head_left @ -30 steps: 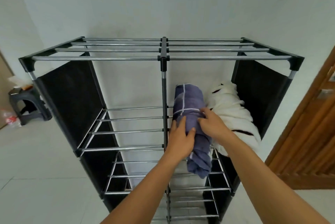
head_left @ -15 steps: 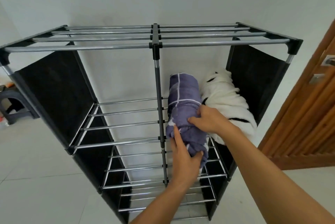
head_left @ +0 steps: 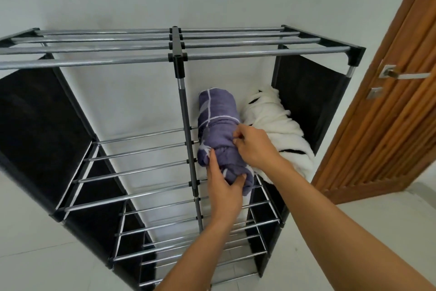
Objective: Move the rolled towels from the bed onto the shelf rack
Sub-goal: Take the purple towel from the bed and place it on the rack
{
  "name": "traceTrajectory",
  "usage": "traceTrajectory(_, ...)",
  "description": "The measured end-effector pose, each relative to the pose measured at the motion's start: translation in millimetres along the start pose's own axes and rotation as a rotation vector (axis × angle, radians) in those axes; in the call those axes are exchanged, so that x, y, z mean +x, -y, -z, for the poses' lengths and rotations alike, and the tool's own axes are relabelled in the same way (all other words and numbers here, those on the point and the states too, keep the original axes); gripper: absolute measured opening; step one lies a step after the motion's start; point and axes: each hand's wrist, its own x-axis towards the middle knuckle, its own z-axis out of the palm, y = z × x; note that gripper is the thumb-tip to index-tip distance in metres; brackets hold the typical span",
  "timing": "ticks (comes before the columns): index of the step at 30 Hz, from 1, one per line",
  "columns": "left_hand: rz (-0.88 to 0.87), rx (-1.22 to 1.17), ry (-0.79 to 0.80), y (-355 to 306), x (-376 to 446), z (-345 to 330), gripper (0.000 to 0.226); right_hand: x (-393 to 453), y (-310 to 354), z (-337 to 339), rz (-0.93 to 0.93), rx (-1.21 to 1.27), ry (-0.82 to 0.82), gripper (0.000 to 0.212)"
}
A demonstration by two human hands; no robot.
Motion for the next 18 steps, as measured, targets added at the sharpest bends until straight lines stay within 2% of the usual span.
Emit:
traceTrajectory(5, -0.038, 0.066, 0.072, 5, 15, -1, 0.097, -15, -7, -7, -0.026, 0.114, -0.01, 0.042)
traceTrajectory(10, -0.1, 0.016, 0.095, 25, -21, 3, 0.088, -58, -28, -4, -0.035, 0.18, -0.087, 0.03)
traceTrajectory(14, -0.068, 0.151, 0.294, 65, -69, 9, 0.079, -115, -62, 0, -0.21, 0.149, -0.158, 0.029)
traceTrajectory(18, -0.025, 0.323, 0.588, 87, -99, -7, 0.074, -184, -101, -13, -0.507, 0.134, -0.103, 0.03)
